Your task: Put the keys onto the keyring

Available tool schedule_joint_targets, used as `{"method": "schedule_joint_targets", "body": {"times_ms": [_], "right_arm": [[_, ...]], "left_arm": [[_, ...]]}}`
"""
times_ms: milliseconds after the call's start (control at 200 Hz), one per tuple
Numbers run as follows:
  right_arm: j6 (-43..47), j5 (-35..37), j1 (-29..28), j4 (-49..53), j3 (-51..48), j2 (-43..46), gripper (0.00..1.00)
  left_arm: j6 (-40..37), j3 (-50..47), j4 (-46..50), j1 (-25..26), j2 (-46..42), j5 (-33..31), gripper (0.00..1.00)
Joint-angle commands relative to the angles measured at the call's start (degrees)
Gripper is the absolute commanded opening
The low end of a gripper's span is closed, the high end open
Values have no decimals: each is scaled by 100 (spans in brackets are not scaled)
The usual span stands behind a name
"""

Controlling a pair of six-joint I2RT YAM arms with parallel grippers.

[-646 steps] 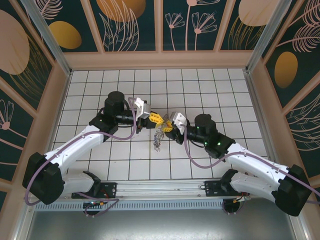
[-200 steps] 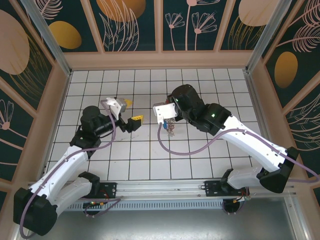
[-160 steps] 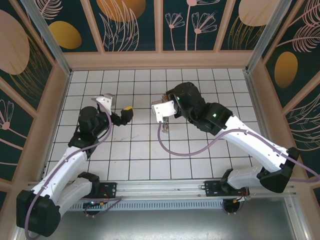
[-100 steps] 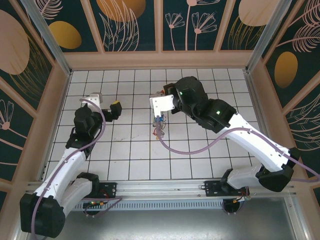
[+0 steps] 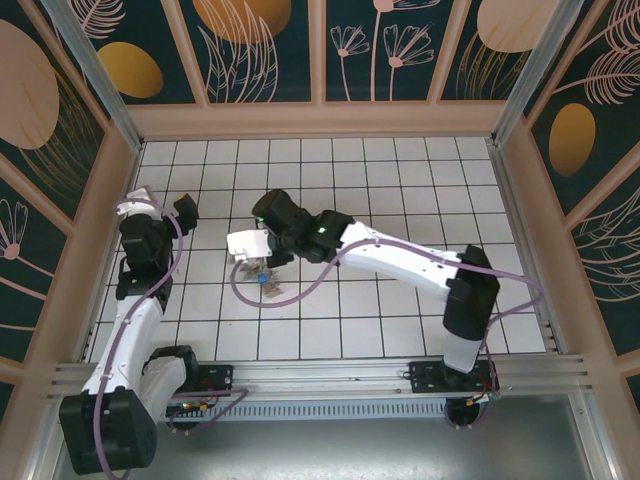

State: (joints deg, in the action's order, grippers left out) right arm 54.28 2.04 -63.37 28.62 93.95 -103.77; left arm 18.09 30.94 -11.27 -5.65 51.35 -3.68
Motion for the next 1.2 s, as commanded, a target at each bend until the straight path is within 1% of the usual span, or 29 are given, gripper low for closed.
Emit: {"method": "schedule_joint_targets", "body": {"times_ms": [0, 110, 195, 345, 505, 606, 701, 781, 846, 881, 986, 1066, 1196], "right_arm": [[-707, -590, 123, -360, 406, -59, 0], [-942, -940, 396, -255, 120, -49, 0], [-1125, -1247, 676, -261, -364, 159, 0], [-1371, -1512, 1172, -481, -1558, 551, 0], [-1796, -1524, 1741, -876, -2611, 843, 0], [-1957, -1565, 2070, -1056, -3023, 1032, 0], [-2011, -1670, 2351, -1104, -3212, 1163, 0], [-1742, -1558, 2459, -1148, -3427, 1294, 0], [-1088, -1470, 2479, -1086, -3731, 1409, 0], [-824, -1306, 2494, -1062, -3893, 1455, 0], [-287, -1032, 2593, -630, -4045, 1450, 0], [-41, -826, 2602, -518, -4165, 1507, 0], [198, -439, 2702, -506, -4411, 1533, 11]], "left_arm": [[-262, 61, 171, -120, 0, 116, 99], [-420, 59, 170, -120, 71, 141, 99], [-412, -43, 54, -121, 132, 151, 99], [-214, -323, -283, -118, 402, 618, 99], [-219, -617, -614, -117, 598, 822, 99], [-314, -620, -632, -121, 672, 905, 99], [-401, -613, -638, -121, 674, 903, 99], [-446, -607, -641, -121, 674, 882, 99], [-458, -624, -661, -120, 666, 874, 99], [-461, -641, -670, -121, 665, 892, 99], [-465, -689, -690, -121, 657, 904, 99], [-515, -717, -675, -118, 648, 844, 99], [-576, -838, -754, -121, 622, 802, 99]]}}
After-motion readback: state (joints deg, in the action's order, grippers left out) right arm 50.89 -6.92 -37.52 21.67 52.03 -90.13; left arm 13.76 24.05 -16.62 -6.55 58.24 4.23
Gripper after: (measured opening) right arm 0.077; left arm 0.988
